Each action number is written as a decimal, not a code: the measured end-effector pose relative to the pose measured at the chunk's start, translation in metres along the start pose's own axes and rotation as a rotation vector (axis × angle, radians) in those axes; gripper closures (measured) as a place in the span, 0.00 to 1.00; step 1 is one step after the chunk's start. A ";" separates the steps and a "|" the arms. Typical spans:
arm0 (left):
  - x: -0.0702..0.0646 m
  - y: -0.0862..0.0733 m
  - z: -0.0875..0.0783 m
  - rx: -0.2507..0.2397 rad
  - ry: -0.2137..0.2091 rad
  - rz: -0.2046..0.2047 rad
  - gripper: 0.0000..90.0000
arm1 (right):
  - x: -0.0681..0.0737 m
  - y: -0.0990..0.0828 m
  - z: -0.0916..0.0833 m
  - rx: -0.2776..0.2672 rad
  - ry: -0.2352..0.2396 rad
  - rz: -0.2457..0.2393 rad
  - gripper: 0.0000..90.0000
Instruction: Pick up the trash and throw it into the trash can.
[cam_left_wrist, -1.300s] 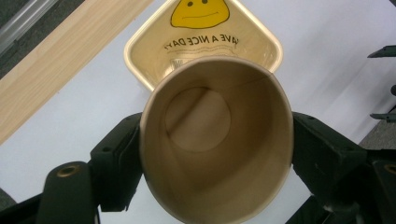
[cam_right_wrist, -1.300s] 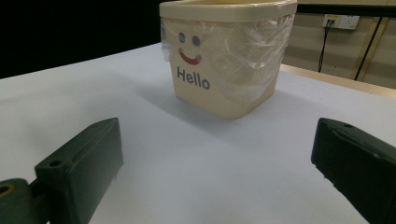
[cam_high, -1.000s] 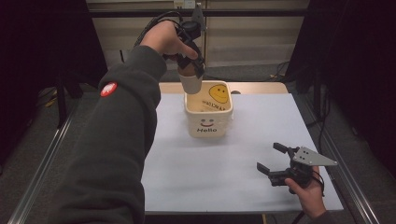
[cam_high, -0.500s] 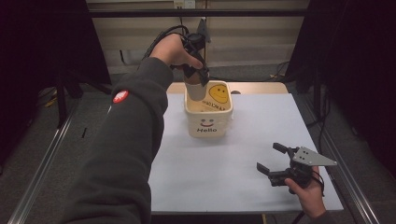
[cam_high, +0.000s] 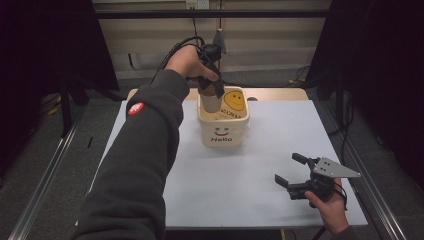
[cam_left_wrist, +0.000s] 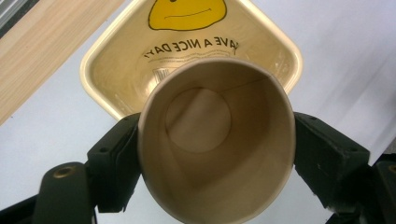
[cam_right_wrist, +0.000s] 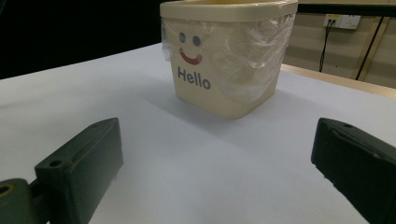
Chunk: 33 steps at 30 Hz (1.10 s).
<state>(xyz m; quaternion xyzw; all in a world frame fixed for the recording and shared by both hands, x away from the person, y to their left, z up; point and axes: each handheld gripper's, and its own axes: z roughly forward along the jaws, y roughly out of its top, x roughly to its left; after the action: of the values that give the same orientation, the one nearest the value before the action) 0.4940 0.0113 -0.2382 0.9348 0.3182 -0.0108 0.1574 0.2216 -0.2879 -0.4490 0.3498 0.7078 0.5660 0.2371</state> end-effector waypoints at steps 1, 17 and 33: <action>0.000 0.000 0.000 -0.001 0.002 0.002 0.24 | 0.000 0.000 0.000 -0.003 -0.002 0.005 0.02; 0.000 -0.002 -0.011 -0.032 0.003 -0.007 0.20 | 0.000 0.000 0.000 -0.005 0.000 0.002 0.02; -0.001 -0.014 -0.070 -0.068 0.037 -0.036 0.20 | 0.000 0.000 0.000 -0.003 0.001 -0.005 0.02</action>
<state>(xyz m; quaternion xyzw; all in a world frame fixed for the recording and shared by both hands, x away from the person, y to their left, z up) 0.4791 0.0419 -0.1757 0.9231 0.3380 0.0144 0.1827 0.2218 -0.2881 -0.4487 0.3474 0.7081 0.5665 0.2389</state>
